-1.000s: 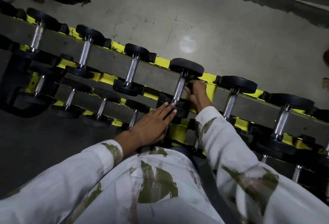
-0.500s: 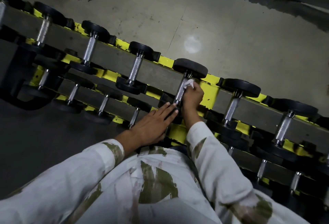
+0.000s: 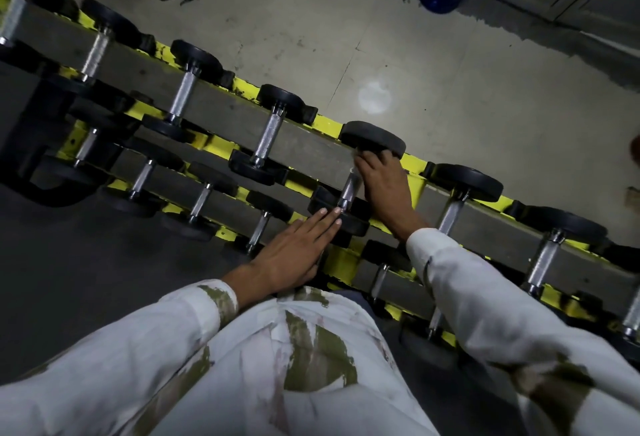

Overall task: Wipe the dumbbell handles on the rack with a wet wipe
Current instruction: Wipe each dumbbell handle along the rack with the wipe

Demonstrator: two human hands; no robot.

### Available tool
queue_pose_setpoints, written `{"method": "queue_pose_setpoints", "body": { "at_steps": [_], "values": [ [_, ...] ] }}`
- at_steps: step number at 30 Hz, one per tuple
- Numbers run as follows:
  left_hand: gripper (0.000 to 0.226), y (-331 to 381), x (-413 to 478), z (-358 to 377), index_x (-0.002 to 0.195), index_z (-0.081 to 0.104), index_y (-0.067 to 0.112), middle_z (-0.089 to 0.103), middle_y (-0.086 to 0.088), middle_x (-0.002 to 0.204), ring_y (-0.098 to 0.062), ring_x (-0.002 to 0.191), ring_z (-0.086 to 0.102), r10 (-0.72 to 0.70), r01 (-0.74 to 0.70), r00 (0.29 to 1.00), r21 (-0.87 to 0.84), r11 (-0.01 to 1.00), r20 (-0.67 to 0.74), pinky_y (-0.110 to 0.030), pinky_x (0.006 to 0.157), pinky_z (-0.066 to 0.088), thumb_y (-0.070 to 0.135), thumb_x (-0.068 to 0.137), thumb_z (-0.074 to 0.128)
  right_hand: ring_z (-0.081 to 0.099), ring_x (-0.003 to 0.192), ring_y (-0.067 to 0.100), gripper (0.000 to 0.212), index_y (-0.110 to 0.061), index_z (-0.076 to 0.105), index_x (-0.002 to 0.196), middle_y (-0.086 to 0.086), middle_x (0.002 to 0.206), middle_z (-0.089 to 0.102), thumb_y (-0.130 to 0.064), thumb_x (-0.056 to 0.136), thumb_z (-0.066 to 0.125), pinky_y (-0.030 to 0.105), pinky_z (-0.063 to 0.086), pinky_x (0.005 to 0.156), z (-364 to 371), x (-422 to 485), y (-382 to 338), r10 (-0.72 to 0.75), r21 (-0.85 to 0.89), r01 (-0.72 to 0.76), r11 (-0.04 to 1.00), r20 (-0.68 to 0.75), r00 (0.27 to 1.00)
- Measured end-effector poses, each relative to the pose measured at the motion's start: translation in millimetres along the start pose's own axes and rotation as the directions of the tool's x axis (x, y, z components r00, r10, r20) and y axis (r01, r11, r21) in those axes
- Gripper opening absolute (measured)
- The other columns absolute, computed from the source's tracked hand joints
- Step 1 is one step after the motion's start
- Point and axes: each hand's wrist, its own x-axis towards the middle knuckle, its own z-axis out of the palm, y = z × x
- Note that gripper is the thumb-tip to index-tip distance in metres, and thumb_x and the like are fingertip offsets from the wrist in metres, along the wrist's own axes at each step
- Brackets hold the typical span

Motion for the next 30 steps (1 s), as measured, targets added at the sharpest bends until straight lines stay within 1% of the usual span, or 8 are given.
{"method": "queue_pose_setpoints", "body": {
  "at_steps": [5,10,13,15,19,22,24,30],
  "values": [
    [0.098,2.1,1.9,3.4,0.164,-0.006,0.011,-0.021,-0.006,0.17,-0.022,0.159,-0.011,-0.024,0.024,1.0,0.003,1.0,0.007,-0.044,0.127,0.018,0.029,0.094,0.059,0.068,0.092,0.031,0.025,-0.015,0.062,0.118,0.005,0.118,0.061,-0.015,0.094,0.054,0.038,0.053,0.06,-25.6,20.5,-13.0,-0.264,-0.033,0.297,0.954,0.369,0.891],
    [0.099,2.2,3.0,6.5,0.164,-0.004,0.011,-0.02,-0.006,0.171,-0.022,0.159,-0.009,-0.039,0.039,0.999,-0.017,0.999,-0.001,-0.045,0.126,0.023,0.025,0.091,0.06,0.069,0.094,0.035,0.02,-0.012,0.064,0.113,0.007,0.112,0.066,-0.016,0.095,0.055,0.035,0.043,0.059,-39.6,48.7,-17.6,-0.084,-0.173,0.177,0.969,0.443,0.893],
    [0.098,5.3,3.4,7.0,0.164,-0.004,0.01,-0.019,-0.007,0.171,-0.023,0.159,-0.01,-0.055,0.055,0.999,-0.024,0.998,-0.001,-0.045,0.125,0.024,0.026,0.091,0.059,0.069,0.094,0.031,0.018,-0.013,0.067,0.105,0.009,0.106,0.071,-0.024,0.096,0.057,0.037,0.053,0.073,-35.9,47.8,-41.9,-0.236,-0.02,0.348,0.937,0.7,0.674],
    [0.099,6.7,3.9,8.2,0.164,-0.006,0.01,-0.021,-0.006,0.17,-0.023,0.159,-0.011,-0.066,0.066,0.998,-0.024,0.998,-0.004,-0.046,0.125,0.023,0.027,0.092,0.059,0.069,0.084,0.029,0.025,-0.013,0.066,0.091,0.01,0.101,0.073,-0.029,0.1,0.049,0.036,0.053,0.066,-45.4,58.5,-40.3,-0.261,0.06,0.342,0.938,0.772,0.579],
    [0.1,9.8,4.4,13.1,0.164,-0.008,0.009,-0.025,-0.006,0.169,-0.023,0.158,-0.013,-0.087,0.087,0.996,-0.021,0.996,-0.011,-0.047,0.125,0.024,0.028,0.092,0.059,0.067,0.102,0.033,0.027,-0.013,0.068,0.107,0.007,0.112,0.071,-0.033,0.102,0.05,0.037,0.052,0.07,-49.4,68.1,-17.1,-0.198,-0.105,0.333,0.937,0.625,0.755],
    [0.099,12.2,4.4,14.7,0.164,-0.006,0.009,-0.023,-0.006,0.17,-0.024,0.159,-0.011,-0.097,0.096,0.995,-0.031,0.995,-0.026,-0.047,0.124,0.025,0.027,0.092,0.058,0.066,0.108,0.032,0.029,-0.019,0.066,0.124,0.008,0.12,0.069,-0.025,0.1,0.052,0.039,0.057,0.081,-44.9,54.3,-24.1,-0.291,0.014,0.382,0.924,0.676,0.677],
    [0.099,13.2,4.3,14.2,0.164,-0.005,0.009,-0.022,-0.007,0.17,-0.024,0.159,-0.011,-0.1,0.099,0.995,-0.034,0.995,-0.03,-0.046,0.124,0.026,0.027,0.091,0.059,0.067,0.103,0.03,0.03,-0.023,0.064,0.128,0.007,0.115,0.07,-0.023,0.1,0.053,0.035,0.055,0.076,-47.3,53.0,-25.8,-0.339,0.058,0.422,0.905,0.697,0.632],
    [0.097,15.7,3.4,11.7,0.164,-0.005,0.008,-0.021,-0.008,0.17,-0.024,0.159,-0.01,-0.098,0.097,0.995,-0.031,0.995,-0.033,-0.045,0.125,0.024,0.027,0.093,0.058,0.068,0.098,0.031,0.021,-0.019,0.067,0.114,0.006,0.109,0.071,-0.02,0.095,0.059,0.037,0.054,0.068,-49.3,55.8,-10.2,-0.159,-0.137,0.268,0.953,0.526,0.835]
  ]
}}
